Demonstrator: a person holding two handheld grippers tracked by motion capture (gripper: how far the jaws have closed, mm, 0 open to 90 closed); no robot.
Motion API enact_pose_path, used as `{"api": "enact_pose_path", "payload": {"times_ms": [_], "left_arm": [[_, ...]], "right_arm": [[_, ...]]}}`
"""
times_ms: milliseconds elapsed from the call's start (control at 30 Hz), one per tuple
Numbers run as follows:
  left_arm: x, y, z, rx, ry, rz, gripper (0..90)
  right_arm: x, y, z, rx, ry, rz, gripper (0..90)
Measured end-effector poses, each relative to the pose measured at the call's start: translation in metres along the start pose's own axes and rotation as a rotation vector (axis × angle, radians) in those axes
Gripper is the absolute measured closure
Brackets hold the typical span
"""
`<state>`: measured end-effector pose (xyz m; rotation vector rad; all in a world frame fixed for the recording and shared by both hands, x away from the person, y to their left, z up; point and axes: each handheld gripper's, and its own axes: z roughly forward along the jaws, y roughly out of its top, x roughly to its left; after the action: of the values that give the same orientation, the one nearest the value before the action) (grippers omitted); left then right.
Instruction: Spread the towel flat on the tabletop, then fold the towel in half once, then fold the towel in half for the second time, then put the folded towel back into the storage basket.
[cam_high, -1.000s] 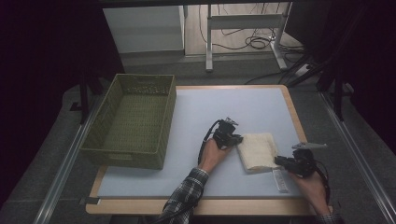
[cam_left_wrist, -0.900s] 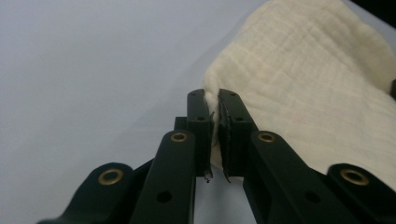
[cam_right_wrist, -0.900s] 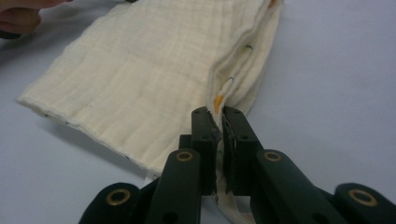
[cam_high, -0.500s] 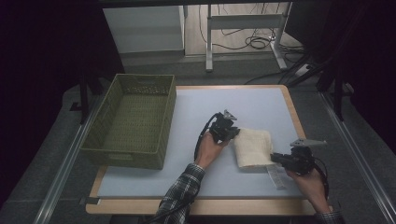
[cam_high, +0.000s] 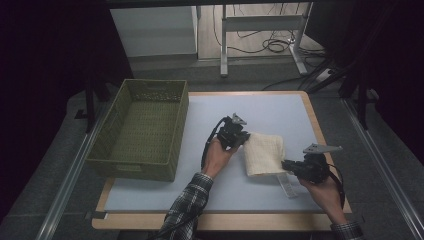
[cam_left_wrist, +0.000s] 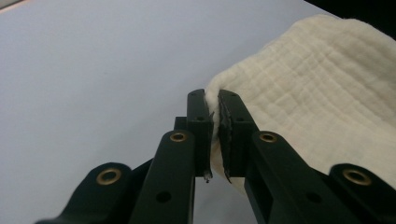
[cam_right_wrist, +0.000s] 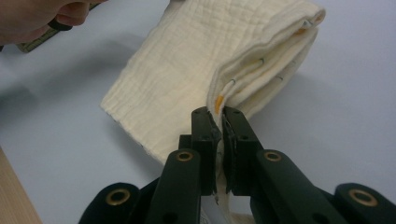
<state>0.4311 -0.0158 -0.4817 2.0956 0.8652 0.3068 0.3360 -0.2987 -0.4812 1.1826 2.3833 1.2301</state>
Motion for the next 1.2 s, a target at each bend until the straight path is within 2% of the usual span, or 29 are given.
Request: {"api": "enact_pose_path", "payload": {"times_ms": [100, 733, 1200], "left_arm": [[0.003, 0.001, -0.005, 0.003, 0.014, 0.011, 83.9], [0.027, 0.003, -0.043, -0.020, 0.094, -0.007, 83.7], [0.047, 0.007, -0.070, -0.013, 0.151, 0.000, 83.2]], "right_arm": [[0.004, 0.005, 0.001, -0.006, 0.008, -0.010, 84.1], [0.029, 0.039, 0.023, -0.022, 0.056, -0.074, 84.1], [0.043, 0.062, 0.040, -0.038, 0.088, -0.086, 84.0]]}}
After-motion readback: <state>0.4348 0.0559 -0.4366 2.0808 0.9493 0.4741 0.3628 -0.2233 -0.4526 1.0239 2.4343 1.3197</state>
